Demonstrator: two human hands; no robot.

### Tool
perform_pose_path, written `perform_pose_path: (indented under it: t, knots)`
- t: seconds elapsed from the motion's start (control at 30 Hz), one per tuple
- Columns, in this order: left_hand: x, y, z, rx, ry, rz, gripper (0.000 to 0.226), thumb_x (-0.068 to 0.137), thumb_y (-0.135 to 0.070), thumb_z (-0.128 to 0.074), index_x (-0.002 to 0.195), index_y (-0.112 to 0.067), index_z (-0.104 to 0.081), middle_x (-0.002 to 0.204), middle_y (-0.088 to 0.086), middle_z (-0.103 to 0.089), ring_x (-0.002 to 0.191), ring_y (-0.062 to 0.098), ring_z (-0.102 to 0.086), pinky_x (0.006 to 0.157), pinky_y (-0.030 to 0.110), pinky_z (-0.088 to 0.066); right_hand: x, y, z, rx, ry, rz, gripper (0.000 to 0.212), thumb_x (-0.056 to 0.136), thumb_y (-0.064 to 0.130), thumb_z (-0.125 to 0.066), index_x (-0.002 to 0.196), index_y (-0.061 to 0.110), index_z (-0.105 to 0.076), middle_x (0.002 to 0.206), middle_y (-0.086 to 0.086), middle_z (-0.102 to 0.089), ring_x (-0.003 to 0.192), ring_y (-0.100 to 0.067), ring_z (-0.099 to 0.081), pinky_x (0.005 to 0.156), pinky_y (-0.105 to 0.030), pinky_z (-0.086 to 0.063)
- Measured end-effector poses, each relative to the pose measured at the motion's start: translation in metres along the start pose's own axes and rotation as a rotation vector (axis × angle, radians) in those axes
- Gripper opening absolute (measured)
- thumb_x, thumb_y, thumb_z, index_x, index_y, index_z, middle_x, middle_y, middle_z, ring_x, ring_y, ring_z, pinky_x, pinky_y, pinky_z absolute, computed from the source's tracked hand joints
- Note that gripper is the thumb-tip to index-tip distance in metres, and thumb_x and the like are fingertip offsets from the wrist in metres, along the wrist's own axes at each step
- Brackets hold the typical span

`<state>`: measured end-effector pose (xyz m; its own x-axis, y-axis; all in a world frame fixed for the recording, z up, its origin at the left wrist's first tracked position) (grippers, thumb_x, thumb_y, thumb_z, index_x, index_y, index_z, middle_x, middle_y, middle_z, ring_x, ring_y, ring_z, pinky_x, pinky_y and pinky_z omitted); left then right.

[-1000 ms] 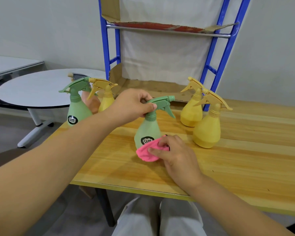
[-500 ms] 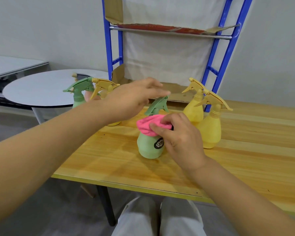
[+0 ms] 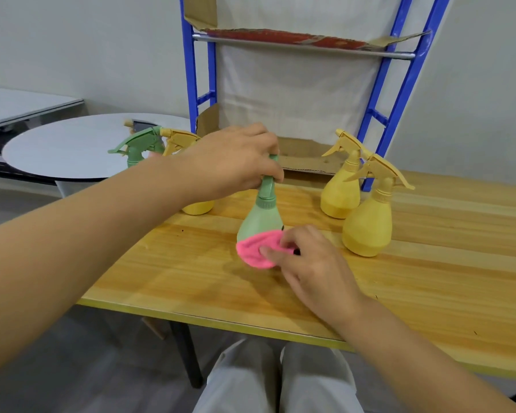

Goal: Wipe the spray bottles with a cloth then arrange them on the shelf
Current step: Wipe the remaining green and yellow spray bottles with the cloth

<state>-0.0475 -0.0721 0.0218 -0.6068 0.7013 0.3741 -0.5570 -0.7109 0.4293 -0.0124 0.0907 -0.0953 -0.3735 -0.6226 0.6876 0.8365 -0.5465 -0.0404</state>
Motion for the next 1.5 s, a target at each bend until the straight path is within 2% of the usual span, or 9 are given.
perform_pose_path:
  t: [0.1, 0.23, 0.43, 0.6, 0.7, 0.97, 1.2, 1.33, 1.5]
  knots:
    - [0.004, 0.003, -0.002, -0.1, 0.064, 0.053, 0.027, 0.085, -0.032, -0.061, 0.111, -0.031, -0.063, 0.126, -0.002, -0.05, 0.131, 0.023, -0.029, 0.097, 0.042, -0.036, 0.024, -0.006, 0.013, 0.011, -0.147, -0.07, 0.031, 0.088, 0.014, -0.048, 0.111, 0.014, -0.068, 0.09, -0.014, -0.059, 0.081, -0.029, -0.053, 0.056, -0.039, -0.047]
    - [0.012, 0.005, -0.009, -0.249, 0.224, 0.088, 0.019, 0.088, -0.03, -0.058, 0.107, -0.027, -0.06, 0.114, -0.013, -0.058, 0.131, 0.011, -0.028, 0.105, 0.038, -0.029, 0.029, -0.005, 0.002, -0.031, -0.073, -0.115, 0.037, 0.085, 0.015, -0.048, 0.117, 0.019, -0.065, 0.098, -0.013, -0.058, 0.089, -0.027, -0.05, 0.064, -0.032, -0.047]
    - [0.015, 0.01, -0.012, -0.306, 0.337, 0.192, 0.017, 0.093, -0.031, -0.05, 0.108, -0.026, -0.057, 0.107, -0.007, -0.057, 0.111, 0.014, -0.039, 0.093, 0.036, -0.036, -0.006, 0.004, -0.027, -0.093, 0.18, -0.046, 0.031, 0.074, 0.011, -0.076, 0.101, 0.026, -0.072, 0.083, -0.003, -0.054, 0.077, -0.021, -0.049, 0.056, -0.025, -0.034]
    - [0.016, 0.005, -0.011, -0.316, 0.377, 0.261, 0.024, 0.094, -0.033, -0.047, 0.111, -0.019, -0.056, 0.104, 0.005, -0.05, 0.095, 0.015, -0.033, 0.078, 0.03, -0.028, 0.02, -0.001, 0.004, -0.02, -0.023, -0.064, 0.028, 0.085, 0.013, -0.053, 0.105, 0.017, -0.072, 0.084, -0.009, -0.058, 0.076, -0.027, -0.052, 0.049, -0.032, -0.042]
    - [0.021, 0.001, -0.01, -0.26, 0.372, 0.243, 0.022, 0.095, -0.03, -0.042, 0.103, -0.015, -0.056, 0.085, -0.001, -0.049, 0.092, 0.017, -0.034, 0.078, 0.032, -0.03, 0.041, -0.008, 0.011, -0.058, -0.124, -0.126, 0.029, 0.084, 0.014, -0.054, 0.108, 0.016, -0.07, 0.088, -0.012, -0.057, 0.081, -0.029, -0.052, 0.052, -0.036, -0.046]
    - [0.029, -0.002, -0.011, -0.172, 0.405, 0.246, 0.022, 0.098, -0.035, -0.036, 0.088, -0.017, -0.043, 0.07, -0.009, -0.034, 0.086, 0.019, -0.038, 0.073, 0.032, -0.029, 0.0, 0.011, -0.022, -0.183, 0.184, -0.054, 0.036, 0.069, 0.011, -0.078, 0.102, 0.024, -0.072, 0.083, -0.003, -0.056, 0.074, -0.022, -0.05, 0.055, -0.03, -0.043]
    - [0.037, -0.011, -0.009, -0.1, 0.456, 0.308, 0.032, 0.097, -0.031, -0.035, 0.08, -0.01, -0.051, 0.064, 0.001, -0.044, 0.065, 0.023, -0.046, 0.061, 0.032, -0.034, 0.038, -0.008, 0.006, -0.161, -0.088, -0.158, 0.036, 0.075, 0.004, -0.073, 0.11, 0.013, -0.069, 0.086, -0.011, -0.055, 0.078, -0.03, -0.051, 0.055, -0.034, -0.045]
    - [0.039, -0.014, -0.008, -0.085, 0.485, 0.342, 0.034, 0.098, -0.032, -0.034, 0.08, -0.01, -0.053, 0.063, 0.001, -0.045, 0.056, 0.016, -0.04, 0.058, 0.031, -0.033, 0.035, -0.003, -0.003, -0.24, -0.008, -0.145, 0.051, 0.066, 0.001, -0.078, 0.113, 0.016, -0.067, 0.088, -0.008, -0.057, 0.078, -0.027, -0.051, 0.059, -0.033, -0.045]
    - [0.039, -0.016, -0.006, -0.058, 0.527, 0.379, 0.037, 0.099, -0.031, -0.032, 0.073, -0.012, -0.049, 0.062, 0.0, -0.042, 0.054, 0.015, -0.038, 0.052, 0.03, -0.032, 0.001, 0.014, -0.021, -0.218, 0.17, -0.066, 0.04, 0.064, 0.009, -0.079, 0.102, 0.02, -0.071, 0.085, -0.005, -0.056, 0.075, -0.026, -0.052, 0.057, -0.036, -0.049]
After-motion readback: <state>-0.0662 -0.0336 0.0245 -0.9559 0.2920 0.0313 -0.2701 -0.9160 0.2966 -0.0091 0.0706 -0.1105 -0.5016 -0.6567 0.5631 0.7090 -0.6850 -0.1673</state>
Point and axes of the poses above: each hand's wrist, its own x-axis towards the middle knuckle, its own z-axis out of the back of the hand, y = z × x, the point moved 3 cm from there along x, towards the middle knuckle
